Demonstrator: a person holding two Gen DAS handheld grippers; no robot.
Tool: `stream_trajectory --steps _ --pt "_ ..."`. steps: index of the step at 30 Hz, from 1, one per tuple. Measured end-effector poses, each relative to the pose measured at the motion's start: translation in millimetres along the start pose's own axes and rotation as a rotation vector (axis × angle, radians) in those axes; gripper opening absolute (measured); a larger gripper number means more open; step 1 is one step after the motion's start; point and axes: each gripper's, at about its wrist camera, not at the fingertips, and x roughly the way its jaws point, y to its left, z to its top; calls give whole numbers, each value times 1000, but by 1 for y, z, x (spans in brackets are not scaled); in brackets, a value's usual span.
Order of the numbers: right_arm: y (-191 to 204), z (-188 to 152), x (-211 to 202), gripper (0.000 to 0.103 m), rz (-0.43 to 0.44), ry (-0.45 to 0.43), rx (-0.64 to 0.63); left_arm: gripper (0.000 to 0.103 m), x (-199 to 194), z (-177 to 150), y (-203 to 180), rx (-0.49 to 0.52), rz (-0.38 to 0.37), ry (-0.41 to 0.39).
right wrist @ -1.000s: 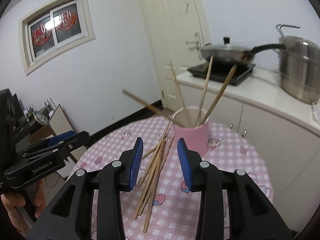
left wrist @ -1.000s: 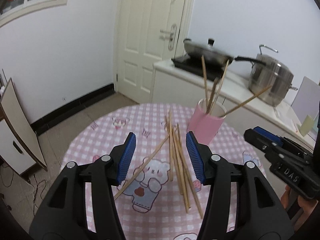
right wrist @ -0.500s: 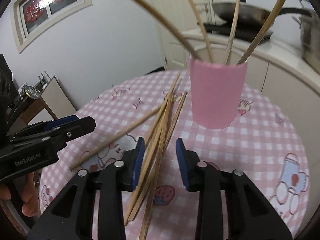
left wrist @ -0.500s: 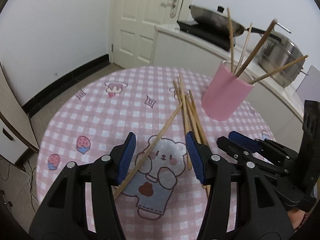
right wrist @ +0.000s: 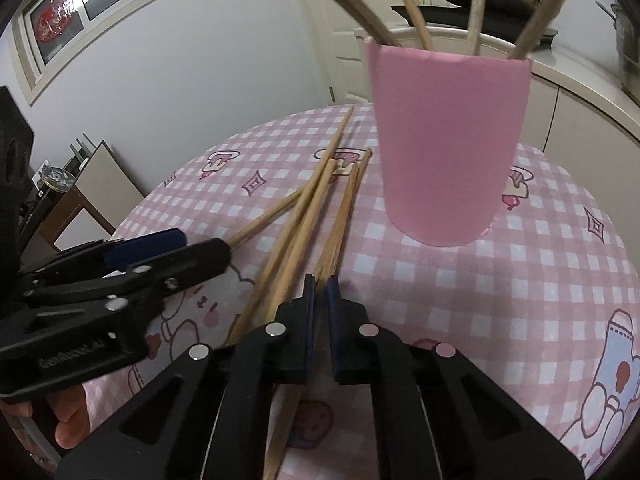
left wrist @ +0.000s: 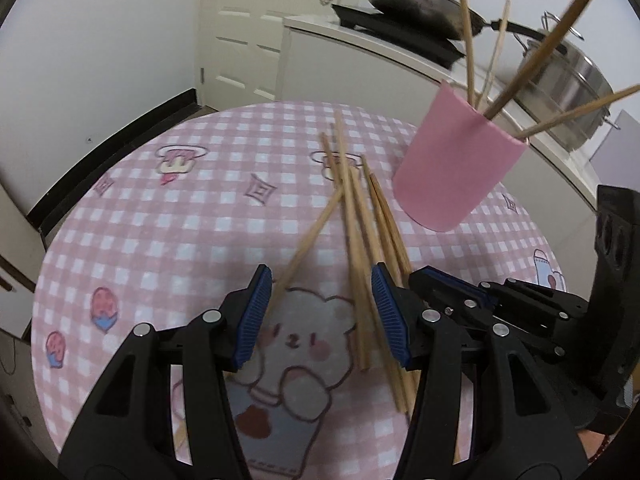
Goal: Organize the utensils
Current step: 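Move both grippers down toward the chopsticks lying beside the pink cup, then grasp a wooden chopstick with the right gripper while the left gripper grasps another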
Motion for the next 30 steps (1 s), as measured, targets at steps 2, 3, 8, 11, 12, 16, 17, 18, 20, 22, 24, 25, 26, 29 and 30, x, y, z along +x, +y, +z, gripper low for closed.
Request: stream_trajectory --steps 2,3,8,11,12,16,17,18,20,22,24,25,26,29,30 --pt "-6 0 -3 0 -2 -1 8 47 5 2 -7 13 0 3" --pt "-10 -1 -6 0 7 3 17 43 9 5 -9 19 0 12" --pt "-23 -1 -12 0 14 9 25 39 28 16 -17 37 24 46" --pt "-28 -1 -15 0 27 9 28 35 34 19 -21 50 42 50" --pt "-29 -1 -16 0 32 9 29 34 34 21 -22 50 43 49" --pt "-33 -2 -17 0 49 7 37 26 39 26 -24 58 57 54" --pt "-34 -1 -19 0 51 8 38 26 39 26 -24 61 65 47" --pt "-37 -1 -21 3 53 11 39 26 39 26 -23 60 66 46" --pt "-39 -2 -22 3 58 18 38 26 39 25 -22 64 70 50" --pt "-39 -3 -23 3 60 16 35 26 40 25 -22 75 86 58" --pt "-39 -3 -22 3 65 17 37 26 44 24 -22 74 98 69" --pt "-39 -3 -23 3 66 16 38 26 44 25 -21 72 98 68" --pt "-38 -3 -23 3 66 16 37 26 44 26 -22 70 98 69" --pt "-35 -2 -20 3 67 18 36 11 47 28 -21 66 86 70" --pt "-33 -1 -20 3 66 18 36 8 49 28 -22 67 93 78"
